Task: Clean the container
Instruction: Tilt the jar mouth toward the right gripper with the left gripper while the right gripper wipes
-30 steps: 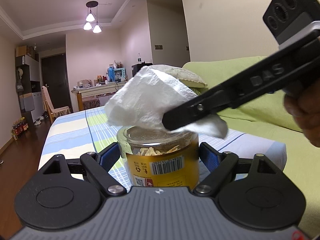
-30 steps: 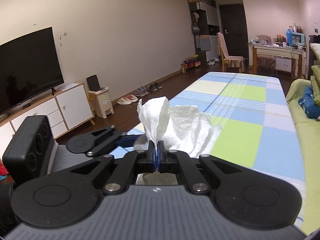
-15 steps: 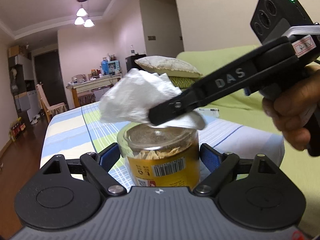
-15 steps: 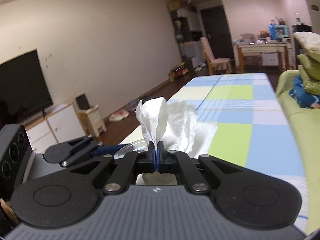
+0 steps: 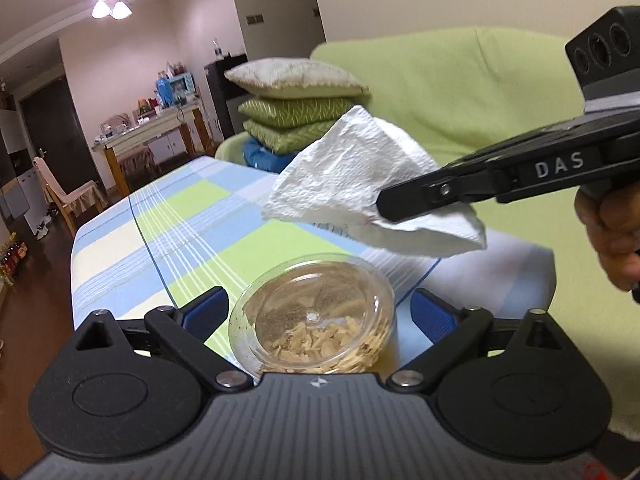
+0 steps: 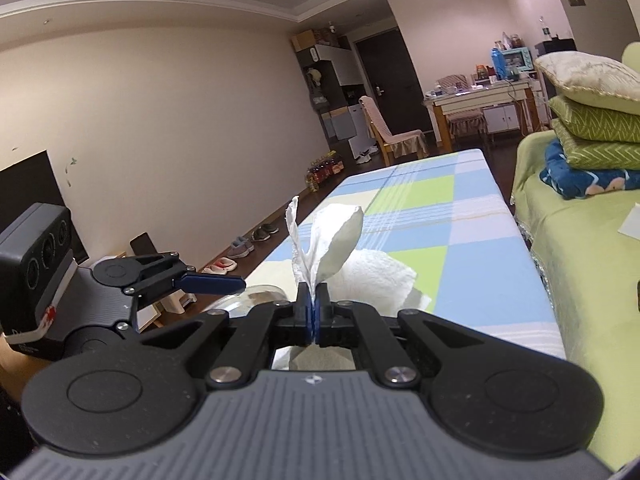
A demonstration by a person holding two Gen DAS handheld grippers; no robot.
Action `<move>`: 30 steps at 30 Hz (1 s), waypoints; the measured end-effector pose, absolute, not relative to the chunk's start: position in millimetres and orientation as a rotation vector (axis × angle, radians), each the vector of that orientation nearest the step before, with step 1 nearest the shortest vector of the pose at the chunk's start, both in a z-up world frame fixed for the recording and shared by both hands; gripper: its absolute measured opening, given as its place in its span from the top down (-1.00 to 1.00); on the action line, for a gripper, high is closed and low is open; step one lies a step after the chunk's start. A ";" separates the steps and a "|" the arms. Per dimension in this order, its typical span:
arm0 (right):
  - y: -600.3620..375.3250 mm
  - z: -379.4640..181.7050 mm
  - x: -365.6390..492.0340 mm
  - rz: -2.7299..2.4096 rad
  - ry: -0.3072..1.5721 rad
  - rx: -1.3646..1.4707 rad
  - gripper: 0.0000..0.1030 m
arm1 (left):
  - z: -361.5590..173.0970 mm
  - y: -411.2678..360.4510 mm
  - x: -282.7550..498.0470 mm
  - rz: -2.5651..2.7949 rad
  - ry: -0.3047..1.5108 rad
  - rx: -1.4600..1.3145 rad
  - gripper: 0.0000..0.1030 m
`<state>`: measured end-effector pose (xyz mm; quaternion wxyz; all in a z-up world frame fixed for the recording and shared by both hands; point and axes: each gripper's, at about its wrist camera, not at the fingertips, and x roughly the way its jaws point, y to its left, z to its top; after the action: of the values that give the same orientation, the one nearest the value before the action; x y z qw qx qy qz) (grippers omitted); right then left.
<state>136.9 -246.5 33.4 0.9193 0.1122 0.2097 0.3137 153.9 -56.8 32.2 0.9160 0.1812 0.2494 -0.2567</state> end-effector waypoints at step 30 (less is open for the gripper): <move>-249.4 13.3 144.2 0.624 0.415 0.332 1.00 | 17.5 -12.5 114.1 -0.503 0.343 0.234 -0.69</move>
<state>144.2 -249.4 13.3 0.9172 0.1615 0.2016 0.3034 114.1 -12.5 17.5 0.9473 0.1148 0.1685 -0.2472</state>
